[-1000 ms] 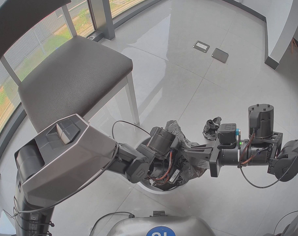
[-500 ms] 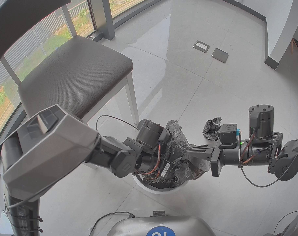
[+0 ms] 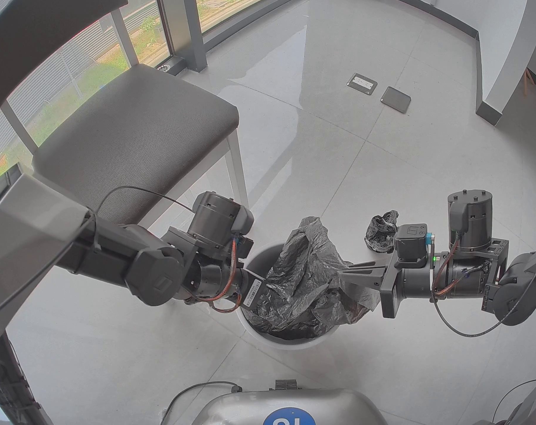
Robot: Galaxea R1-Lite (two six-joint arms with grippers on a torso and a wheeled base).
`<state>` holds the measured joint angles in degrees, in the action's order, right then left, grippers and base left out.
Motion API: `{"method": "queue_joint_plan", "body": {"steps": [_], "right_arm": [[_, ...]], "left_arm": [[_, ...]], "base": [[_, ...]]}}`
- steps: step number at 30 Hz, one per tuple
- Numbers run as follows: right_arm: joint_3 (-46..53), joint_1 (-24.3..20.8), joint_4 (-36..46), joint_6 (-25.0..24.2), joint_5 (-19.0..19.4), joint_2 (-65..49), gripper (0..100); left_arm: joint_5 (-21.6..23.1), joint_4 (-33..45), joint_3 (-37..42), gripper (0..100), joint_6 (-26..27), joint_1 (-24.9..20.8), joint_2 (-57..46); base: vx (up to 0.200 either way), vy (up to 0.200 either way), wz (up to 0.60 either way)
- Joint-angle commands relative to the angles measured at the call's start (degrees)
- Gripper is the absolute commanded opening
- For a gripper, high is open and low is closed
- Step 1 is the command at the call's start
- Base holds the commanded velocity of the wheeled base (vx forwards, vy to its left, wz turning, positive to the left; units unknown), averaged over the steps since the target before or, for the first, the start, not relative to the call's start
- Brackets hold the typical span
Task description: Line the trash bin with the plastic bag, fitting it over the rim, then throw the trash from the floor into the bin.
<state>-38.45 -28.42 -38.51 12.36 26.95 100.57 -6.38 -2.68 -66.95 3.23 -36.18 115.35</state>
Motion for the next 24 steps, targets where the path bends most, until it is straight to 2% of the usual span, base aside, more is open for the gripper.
{"method": "queue_joint_plan", "body": {"steps": [1,8,24], "right_arm": [[0.0,-0.1,0.0,0.0,0.0,0.2,0],[-0.6,-0.4,-0.1,0.0,0.0,0.5,0],[-3.1,-1.6,-0.1,0.0,0.0,0.2,0]], "left_arm": [[-1.1,0.1,2.9,0,3.1,1.5,-3.5],[-2.1,-0.4,2.6,0,9.9,3.0,-0.6],[-3.0,-0.4,-6.1,0,11.3,-0.6,11.3]], "base": [[0.0,0.0,0.0],[0.0,0.0,0.0],[0.0,0.0,0.0]]}}
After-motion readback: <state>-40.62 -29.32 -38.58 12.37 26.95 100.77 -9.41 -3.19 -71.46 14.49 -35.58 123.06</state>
